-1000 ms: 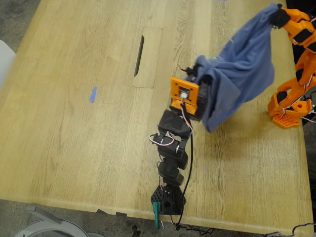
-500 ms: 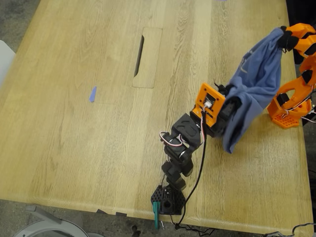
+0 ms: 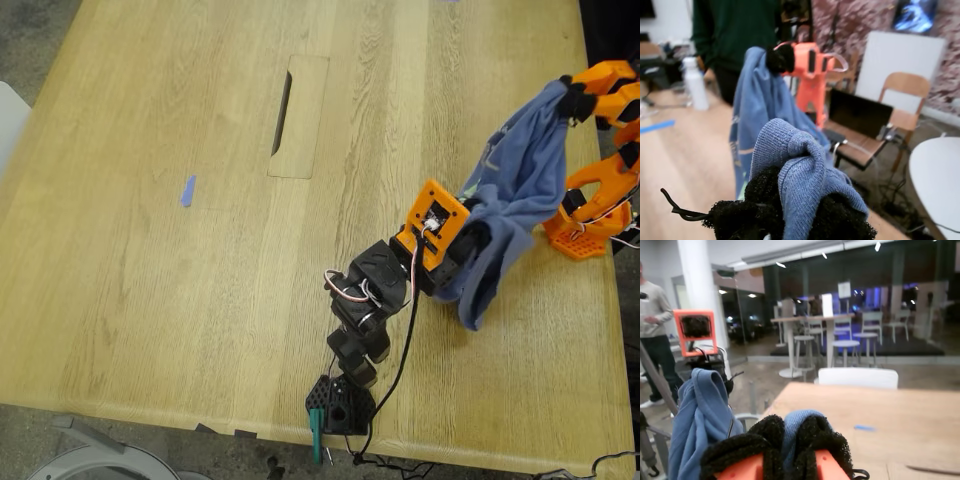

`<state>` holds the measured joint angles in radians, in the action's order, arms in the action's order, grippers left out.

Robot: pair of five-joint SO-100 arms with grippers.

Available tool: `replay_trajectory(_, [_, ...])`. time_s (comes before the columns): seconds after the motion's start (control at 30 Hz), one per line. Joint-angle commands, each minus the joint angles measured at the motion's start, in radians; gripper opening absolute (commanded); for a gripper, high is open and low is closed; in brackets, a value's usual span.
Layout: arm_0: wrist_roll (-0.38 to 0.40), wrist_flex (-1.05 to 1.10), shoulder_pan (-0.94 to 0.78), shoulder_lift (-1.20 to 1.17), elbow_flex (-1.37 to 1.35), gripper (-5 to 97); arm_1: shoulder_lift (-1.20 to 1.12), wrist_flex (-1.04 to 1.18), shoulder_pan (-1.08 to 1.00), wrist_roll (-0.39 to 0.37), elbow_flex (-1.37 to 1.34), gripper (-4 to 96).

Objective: Fold a T-shirt

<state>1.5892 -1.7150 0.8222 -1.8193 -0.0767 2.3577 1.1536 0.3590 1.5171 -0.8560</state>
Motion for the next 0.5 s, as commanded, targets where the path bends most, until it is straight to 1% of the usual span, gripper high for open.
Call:
replay_trajectory(0.0, [0.018,-0.048,-0.077,-0.012,0.054,0,0.087,-0.091,-0.020,-0.014,-0.160,6.1])
replay_trajectory(0.1, [0.032,-0.181,-0.176,0.100,0.236,0,0.163,-0.202,-0.037,-0.028,-0.365,6.2])
replay_trajectory(0.27, [0.023,-0.179,-0.373,0.241,0.374,0,0.184,-0.301,-0.103,-0.049,-0.517,6.3])
replay_trajectory(0.33, [0.023,-0.179,-0.411,0.299,0.417,0,0.196,-0.324,-0.118,-0.054,-0.568,6.4])
replay_trajectory(0.47, [0.034,-0.181,-0.454,0.360,0.417,0,0.256,-0.374,-0.169,-0.066,-0.699,6.4])
